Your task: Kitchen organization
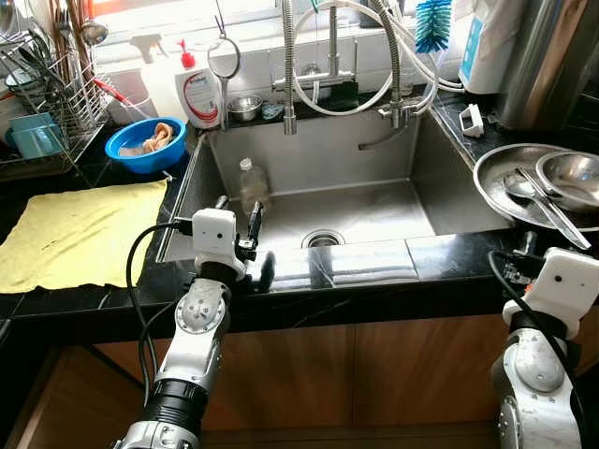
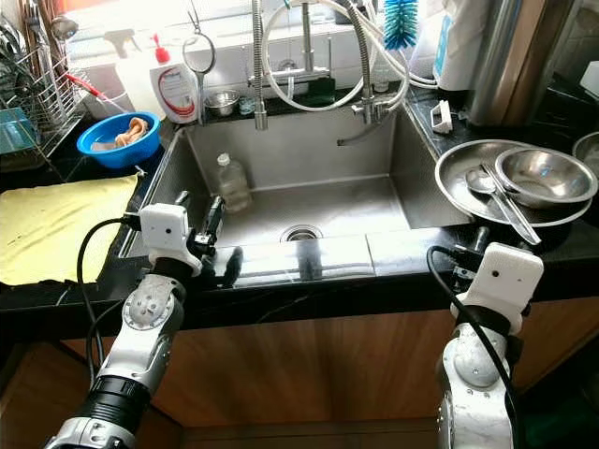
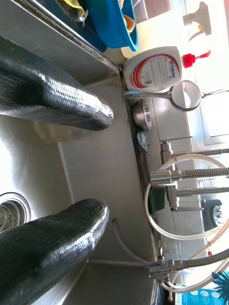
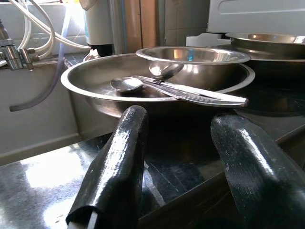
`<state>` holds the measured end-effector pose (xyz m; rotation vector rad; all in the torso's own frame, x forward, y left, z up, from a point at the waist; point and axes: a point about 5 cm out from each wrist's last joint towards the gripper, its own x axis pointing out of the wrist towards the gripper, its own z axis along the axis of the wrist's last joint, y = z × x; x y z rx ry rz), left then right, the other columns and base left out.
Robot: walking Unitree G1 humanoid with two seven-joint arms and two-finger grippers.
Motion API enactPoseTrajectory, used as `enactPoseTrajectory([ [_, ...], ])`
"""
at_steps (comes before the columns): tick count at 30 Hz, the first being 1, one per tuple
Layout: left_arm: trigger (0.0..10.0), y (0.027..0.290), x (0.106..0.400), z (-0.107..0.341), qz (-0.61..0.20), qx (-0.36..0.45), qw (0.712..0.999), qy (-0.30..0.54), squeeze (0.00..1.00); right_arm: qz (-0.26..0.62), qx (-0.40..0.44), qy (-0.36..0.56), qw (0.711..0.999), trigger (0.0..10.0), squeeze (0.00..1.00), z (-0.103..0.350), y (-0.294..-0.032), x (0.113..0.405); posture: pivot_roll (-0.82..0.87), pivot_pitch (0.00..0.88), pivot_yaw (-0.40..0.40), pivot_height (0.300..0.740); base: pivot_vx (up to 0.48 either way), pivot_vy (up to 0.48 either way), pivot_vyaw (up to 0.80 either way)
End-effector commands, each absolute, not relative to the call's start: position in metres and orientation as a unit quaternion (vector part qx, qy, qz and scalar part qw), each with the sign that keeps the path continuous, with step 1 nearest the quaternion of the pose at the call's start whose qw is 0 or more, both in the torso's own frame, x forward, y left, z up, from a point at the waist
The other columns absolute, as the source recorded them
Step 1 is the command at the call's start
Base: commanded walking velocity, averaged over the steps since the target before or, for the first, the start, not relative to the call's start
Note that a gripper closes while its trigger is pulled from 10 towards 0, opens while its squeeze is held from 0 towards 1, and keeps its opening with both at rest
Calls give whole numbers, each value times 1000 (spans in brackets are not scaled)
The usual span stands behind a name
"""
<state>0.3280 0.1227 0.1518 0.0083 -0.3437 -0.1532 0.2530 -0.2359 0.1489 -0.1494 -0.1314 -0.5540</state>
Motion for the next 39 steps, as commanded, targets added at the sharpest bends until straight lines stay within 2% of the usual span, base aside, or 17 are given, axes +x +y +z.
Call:
enactPoseTrajectory([
  [1,10000,126,327,149,-69,5,984,-165,0,-271,-68,-65,958,10000,0,151,-233,255,-290,0,133,740,0,0,0],
  [22,10000,126,327,148,-69,4,984,-163,0,-255,-63,-80,962,10000,0,156,-229,258,-289,0,133,740,0,0,0],
  [39,10000,125,326,146,-68,1,984,-162,0,-195,-72,-89,974,10000,0,161,-218,267,-289,0,127,740,0,0,0],
])
